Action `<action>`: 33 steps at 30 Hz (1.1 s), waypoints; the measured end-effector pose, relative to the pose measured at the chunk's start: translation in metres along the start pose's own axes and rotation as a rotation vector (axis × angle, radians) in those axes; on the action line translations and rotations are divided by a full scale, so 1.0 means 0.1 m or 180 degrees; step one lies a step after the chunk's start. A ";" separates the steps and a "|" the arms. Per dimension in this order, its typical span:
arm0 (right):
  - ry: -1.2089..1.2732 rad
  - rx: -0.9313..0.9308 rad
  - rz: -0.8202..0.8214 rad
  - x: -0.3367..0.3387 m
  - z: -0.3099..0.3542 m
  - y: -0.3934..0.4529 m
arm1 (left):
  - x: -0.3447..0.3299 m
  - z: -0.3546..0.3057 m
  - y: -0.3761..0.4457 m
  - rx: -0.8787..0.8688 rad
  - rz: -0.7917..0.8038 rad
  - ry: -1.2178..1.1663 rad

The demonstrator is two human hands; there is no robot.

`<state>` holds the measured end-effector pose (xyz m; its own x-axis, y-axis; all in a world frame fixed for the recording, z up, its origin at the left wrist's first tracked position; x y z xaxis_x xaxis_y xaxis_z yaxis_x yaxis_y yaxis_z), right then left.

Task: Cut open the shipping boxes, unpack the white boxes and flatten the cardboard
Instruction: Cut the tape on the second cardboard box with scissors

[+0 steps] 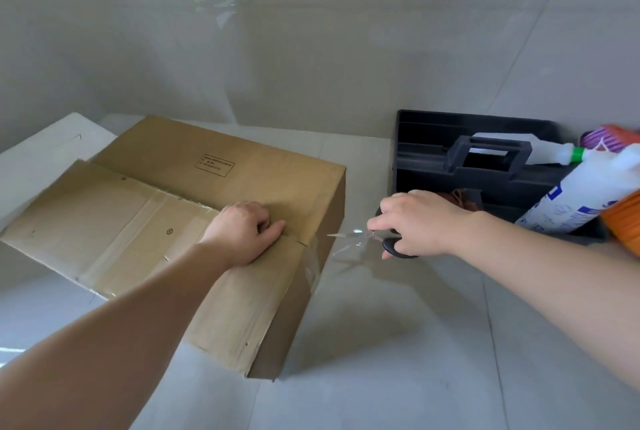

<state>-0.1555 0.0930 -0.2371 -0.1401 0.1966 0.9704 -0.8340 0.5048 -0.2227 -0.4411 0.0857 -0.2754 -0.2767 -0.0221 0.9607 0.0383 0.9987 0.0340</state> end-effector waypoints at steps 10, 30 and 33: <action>-0.0152 0.0295 0.0036 -0.07 0.06 0.24 | -0.08 -0.24 -0.04 0.0178 -0.0103 0.0090; -0.0078 -0.0099 -0.0362 -0.15 -0.20 0.20 | -0.10 -0.39 -0.06 0.0064 -0.0199 0.0062; 0.0014 -0.0141 -0.0405 -0.18 -0.19 0.24 | -0.10 -0.38 -0.07 0.0051 -0.0202 0.0047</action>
<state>-0.1623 0.1175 -0.2615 -0.0323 0.1322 0.9907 -0.8206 0.5624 -0.1018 -0.4015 0.0775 -0.2750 -0.2637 -0.0860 0.9608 0.0056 0.9959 0.0906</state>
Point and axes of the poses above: each hand's wrist, its own y-axis towards the middle knuckle, its own x-axis out of the back of the hand, z = x × y, the point moved 3 cm from there along y, towards the middle knuckle, and after that the axes turned 12 degrees about x, right-handed, at the moved point
